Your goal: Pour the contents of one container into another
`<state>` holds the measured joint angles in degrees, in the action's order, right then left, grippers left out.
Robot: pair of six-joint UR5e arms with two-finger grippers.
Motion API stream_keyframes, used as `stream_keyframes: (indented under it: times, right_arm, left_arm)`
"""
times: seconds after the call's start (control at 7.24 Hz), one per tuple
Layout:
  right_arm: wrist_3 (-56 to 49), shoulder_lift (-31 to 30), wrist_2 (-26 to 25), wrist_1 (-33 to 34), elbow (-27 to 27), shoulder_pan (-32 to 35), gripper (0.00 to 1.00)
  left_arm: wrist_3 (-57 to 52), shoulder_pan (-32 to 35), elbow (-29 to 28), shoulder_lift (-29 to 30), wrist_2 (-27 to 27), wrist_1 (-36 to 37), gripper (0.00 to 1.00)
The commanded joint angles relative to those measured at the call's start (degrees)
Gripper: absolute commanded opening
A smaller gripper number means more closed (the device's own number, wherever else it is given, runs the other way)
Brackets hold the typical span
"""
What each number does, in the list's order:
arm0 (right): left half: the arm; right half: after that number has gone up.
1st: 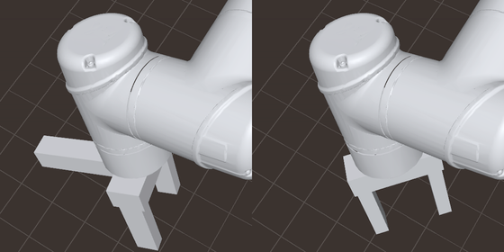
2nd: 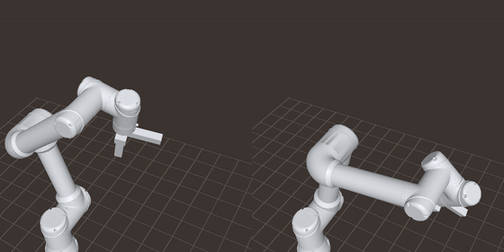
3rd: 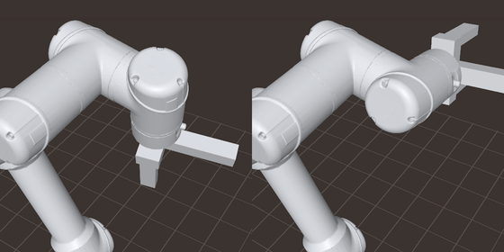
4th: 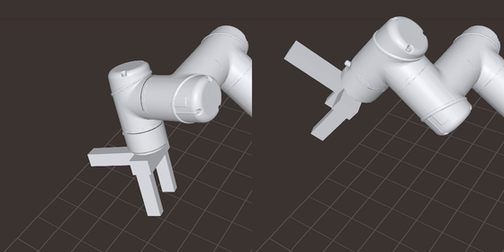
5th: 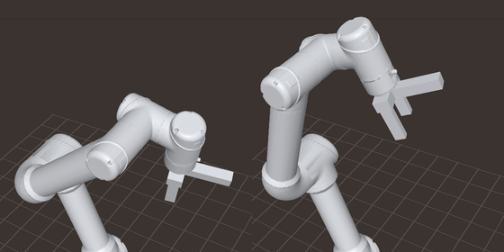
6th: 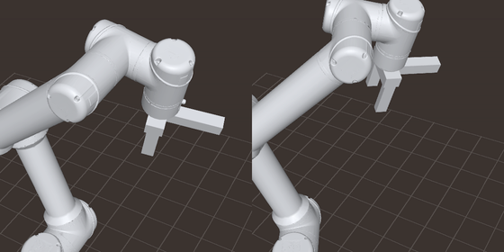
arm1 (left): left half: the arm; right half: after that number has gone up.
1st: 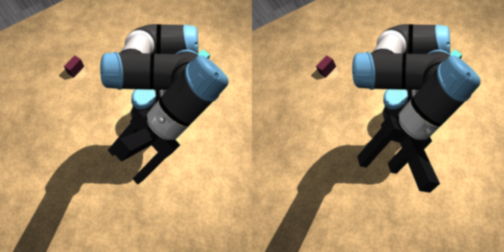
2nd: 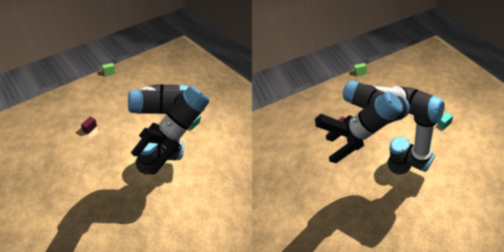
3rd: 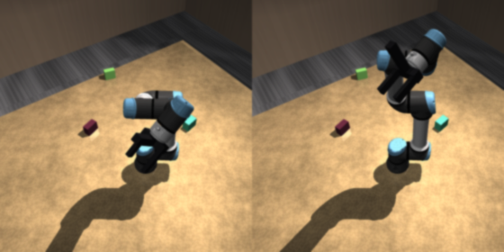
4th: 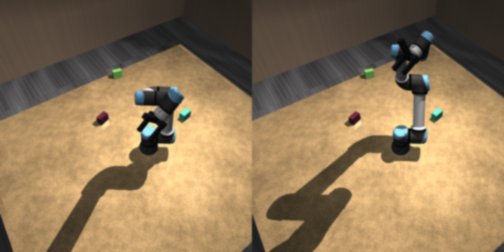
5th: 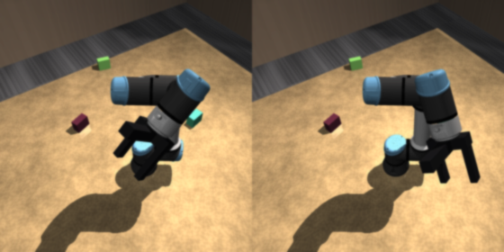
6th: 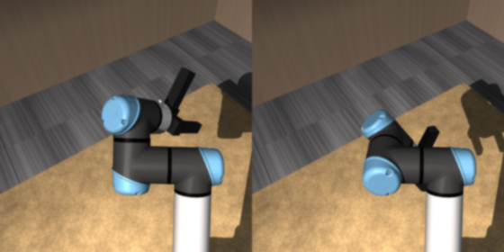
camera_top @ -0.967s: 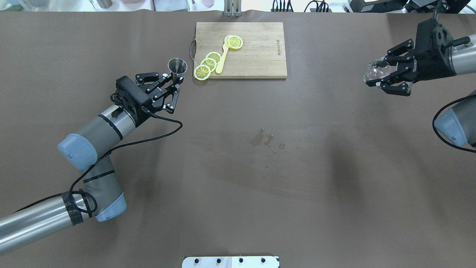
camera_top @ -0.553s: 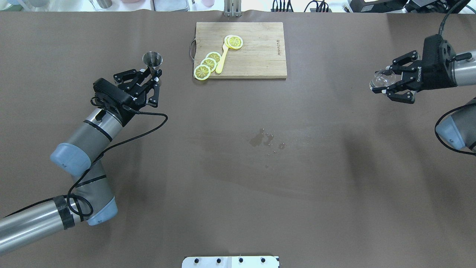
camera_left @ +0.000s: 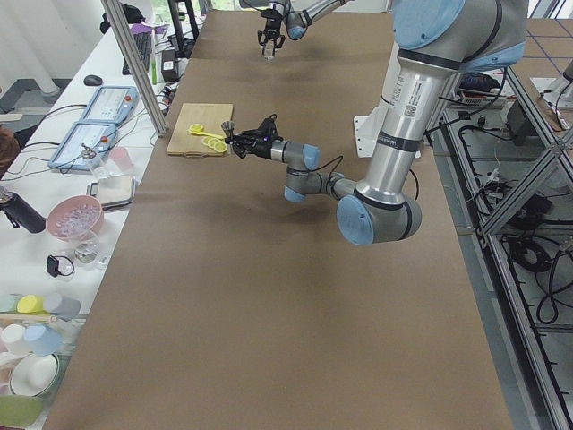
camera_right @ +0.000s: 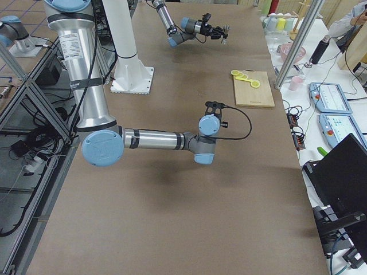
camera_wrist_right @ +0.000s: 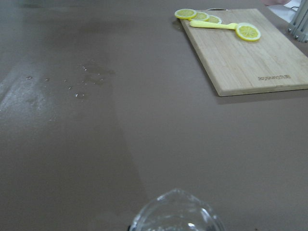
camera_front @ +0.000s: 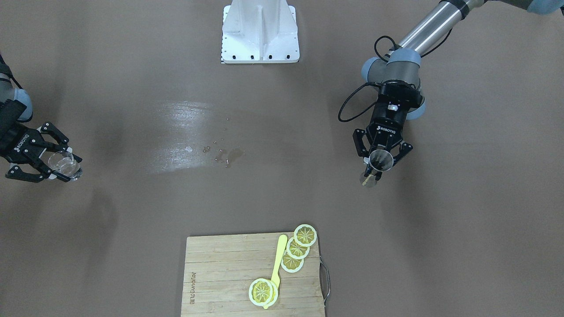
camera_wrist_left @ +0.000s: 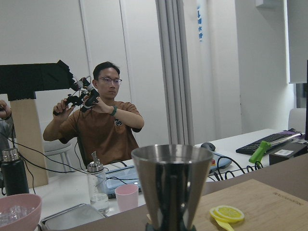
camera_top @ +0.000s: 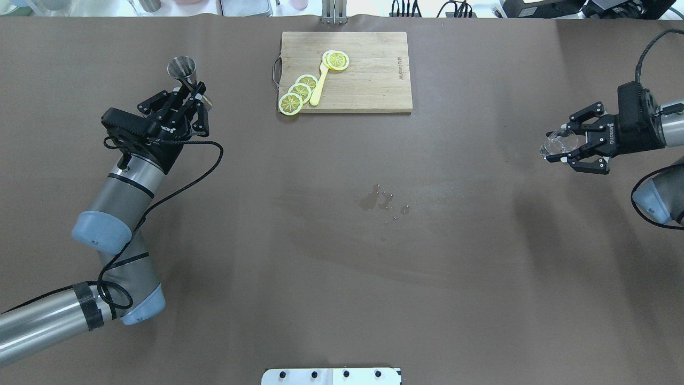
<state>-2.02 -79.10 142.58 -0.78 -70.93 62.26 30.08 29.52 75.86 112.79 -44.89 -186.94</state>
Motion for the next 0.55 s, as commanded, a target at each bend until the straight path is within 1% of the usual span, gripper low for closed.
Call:
stream_keyframes:
  times: [0.0,0.28,0.41]
  right_arm:
    - [-0.4,0.2,1.7,-4.6,4.0,-0.7,0.0]
    - [-0.5,0.4,0.9,-4.8,4.8,-1.3,0.0]
    - [-0.5,0.5,-0.8,-4.8,4.8,-1.8,0.0]
  left_arm:
    - [0.1,0.4,0.2,0.5,1.3,1.7,0.0]
    - [0.1,1.6,0.5,0.8,0.7,1.9,0.0]
    - [-0.6,1.9,2.1,1.6,0.8,3.8,0.0]
